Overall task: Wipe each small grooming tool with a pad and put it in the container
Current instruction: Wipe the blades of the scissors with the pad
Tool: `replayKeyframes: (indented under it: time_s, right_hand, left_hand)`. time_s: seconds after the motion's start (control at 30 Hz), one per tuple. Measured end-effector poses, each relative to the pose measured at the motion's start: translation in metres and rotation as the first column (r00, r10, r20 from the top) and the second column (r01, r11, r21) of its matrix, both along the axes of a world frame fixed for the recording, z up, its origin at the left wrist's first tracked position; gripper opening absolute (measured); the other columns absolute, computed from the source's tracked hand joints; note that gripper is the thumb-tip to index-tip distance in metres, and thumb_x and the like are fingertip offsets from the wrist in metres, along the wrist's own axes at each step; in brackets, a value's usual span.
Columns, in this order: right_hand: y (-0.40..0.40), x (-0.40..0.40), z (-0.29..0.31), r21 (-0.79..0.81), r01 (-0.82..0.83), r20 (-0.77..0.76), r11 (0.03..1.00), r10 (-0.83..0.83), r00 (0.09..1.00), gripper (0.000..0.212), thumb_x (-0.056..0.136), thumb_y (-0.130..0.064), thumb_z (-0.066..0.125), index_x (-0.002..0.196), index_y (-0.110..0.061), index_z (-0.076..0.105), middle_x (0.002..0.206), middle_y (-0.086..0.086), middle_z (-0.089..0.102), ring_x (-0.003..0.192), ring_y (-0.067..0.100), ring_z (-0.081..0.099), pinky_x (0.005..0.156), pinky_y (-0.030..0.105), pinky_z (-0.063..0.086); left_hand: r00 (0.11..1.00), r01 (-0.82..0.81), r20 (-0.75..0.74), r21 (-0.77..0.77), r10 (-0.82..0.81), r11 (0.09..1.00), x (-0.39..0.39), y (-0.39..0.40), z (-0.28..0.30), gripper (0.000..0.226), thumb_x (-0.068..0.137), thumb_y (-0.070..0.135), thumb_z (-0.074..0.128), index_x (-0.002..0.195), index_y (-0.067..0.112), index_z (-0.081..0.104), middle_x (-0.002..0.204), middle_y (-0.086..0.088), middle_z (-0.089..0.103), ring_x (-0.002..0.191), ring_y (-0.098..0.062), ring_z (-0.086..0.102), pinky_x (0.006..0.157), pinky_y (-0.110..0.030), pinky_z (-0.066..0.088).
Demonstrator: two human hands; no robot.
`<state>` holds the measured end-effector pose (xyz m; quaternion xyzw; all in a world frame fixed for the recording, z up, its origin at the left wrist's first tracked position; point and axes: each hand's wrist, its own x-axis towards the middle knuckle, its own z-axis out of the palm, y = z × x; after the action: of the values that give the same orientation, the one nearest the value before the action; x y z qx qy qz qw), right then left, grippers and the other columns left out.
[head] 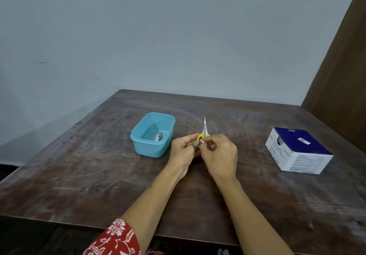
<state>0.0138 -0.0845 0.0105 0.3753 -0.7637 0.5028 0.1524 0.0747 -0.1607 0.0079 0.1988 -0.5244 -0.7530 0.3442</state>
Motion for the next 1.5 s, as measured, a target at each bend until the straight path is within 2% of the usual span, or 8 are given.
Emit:
replayKeyframes:
  time_s: [0.23, 0.47, 0.67, 0.83, 1.03, 1.2, 1.37, 1.5]
  right_hand:
    - [0.0006, -0.0019, 0.0021, -0.036, -0.046, -0.061, 0.998, 0.044, 0.997, 0.019, 0.084, 0.001, 0.062, 0.1, -0.004, 0.072, 0.088, 0.01, 0.067, 0.077, 0.021, 0.063, 0.071, 0.033, 0.054]
    - [0.0004, 0.0035, 0.0011, 0.02, -0.088, -0.01, 0.996, 0.089, 0.996, 0.01, 0.075, -0.007, 0.072, 0.083, -0.012, 0.075, 0.078, 0.006, 0.065, 0.067, 0.019, 0.061, 0.065, 0.036, 0.052]
    - [-0.0005, -0.0036, 0.0011, -0.037, 0.022, -0.066, 0.999, -0.024, 0.998, 0.018, 0.081, 0.001, 0.063, 0.095, -0.005, 0.073, 0.088, 0.01, 0.067, 0.079, 0.025, 0.063, 0.072, 0.037, 0.053]
    - [-0.0003, 0.0007, -0.0005, 0.019, 0.005, -0.031, 1.0, -0.005, 1.0, 0.003, 0.072, -0.012, 0.072, 0.072, -0.011, 0.069, 0.074, 0.001, 0.063, 0.066, 0.019, 0.06, 0.062, 0.034, 0.051]
    - [0.0001, -0.0031, 0.0011, 0.014, 0.003, -0.064, 1.0, -0.002, 0.998, 0.017, 0.082, -0.004, 0.064, 0.096, -0.008, 0.073, 0.089, 0.008, 0.066, 0.082, 0.025, 0.062, 0.073, 0.039, 0.053]
    - [-0.0002, 0.0006, 0.0003, 0.048, -0.004, -0.039, 0.999, 0.006, 0.999, 0.003, 0.074, -0.013, 0.07, 0.073, -0.011, 0.068, 0.074, 0.001, 0.061, 0.066, 0.019, 0.058, 0.062, 0.035, 0.051]
    - [-0.0006, -0.0031, -0.0001, 0.029, 0.028, -0.067, 0.999, -0.026, 0.997, 0.016, 0.082, -0.006, 0.063, 0.094, -0.011, 0.072, 0.088, 0.005, 0.064, 0.08, 0.025, 0.061, 0.071, 0.038, 0.051]
    - [-0.0003, -0.0009, -0.0008, 0.071, -0.009, -0.061, 0.997, 0.013, 0.998, 0.009, 0.077, -0.014, 0.069, 0.085, -0.015, 0.071, 0.083, 0.0, 0.063, 0.079, 0.021, 0.059, 0.07, 0.035, 0.05]
  left_hand:
    - [0.999, 0.046, -0.006, 0.006, -0.046, 0.999, 0.0002, 0.0002, 0.0, 0.022, 0.086, -0.01, 0.054, 0.103, -0.001, 0.066, 0.075, -0.001, 0.074, 0.074, -0.01, 0.071, 0.061, -0.018, 0.055]
    - [0.999, -0.048, 0.014, -0.006, 0.048, 0.999, -0.0011, -0.0025, -0.001, 0.028, 0.086, -0.013, 0.051, 0.098, 0.005, 0.069, 0.075, -0.001, 0.074, 0.068, -0.009, 0.07, 0.059, -0.018, 0.054]
    - [1.0, -0.025, 0.0, 0.022, 0.025, 0.999, -0.0021, -0.0005, 0.0007, 0.021, 0.085, -0.008, 0.058, 0.102, 0.0, 0.067, 0.084, -0.007, 0.073, 0.076, -0.013, 0.071, 0.062, -0.021, 0.058]
    - [0.998, -0.068, -0.005, -0.003, 0.068, 0.998, -0.0012, -0.0015, 0.0005, 0.023, 0.088, -0.008, 0.052, 0.097, 0.006, 0.068, 0.078, -0.002, 0.073, 0.072, -0.011, 0.07, 0.065, -0.02, 0.057]
    - [1.0, -0.014, -0.016, -0.006, 0.014, 1.0, -0.0026, -0.0001, -0.0006, 0.019, 0.086, -0.006, 0.057, 0.093, 0.008, 0.069, 0.074, -0.001, 0.075, 0.072, -0.01, 0.071, 0.061, -0.02, 0.056]
    - [0.998, -0.061, -0.007, -0.01, 0.061, 0.998, -0.0019, -0.003, -0.0015, 0.029, 0.088, -0.007, 0.053, 0.086, 0.017, 0.069, 0.073, 0.003, 0.074, 0.071, -0.008, 0.07, 0.059, -0.018, 0.055]
    - [1.0, -0.006, -0.005, -0.003, 0.006, 1.0, -0.0033, -0.001, -0.0017, 0.021, 0.087, -0.006, 0.057, 0.09, 0.011, 0.069, 0.074, 0.0, 0.075, 0.072, -0.009, 0.071, 0.06, -0.02, 0.056]
    - [0.997, -0.073, 0.005, -0.027, 0.074, 0.997, -0.0033, -0.0024, -0.0024, 0.024, 0.087, -0.009, 0.054, 0.093, 0.009, 0.068, 0.077, -0.003, 0.073, 0.067, -0.007, 0.07, 0.059, -0.018, 0.055]
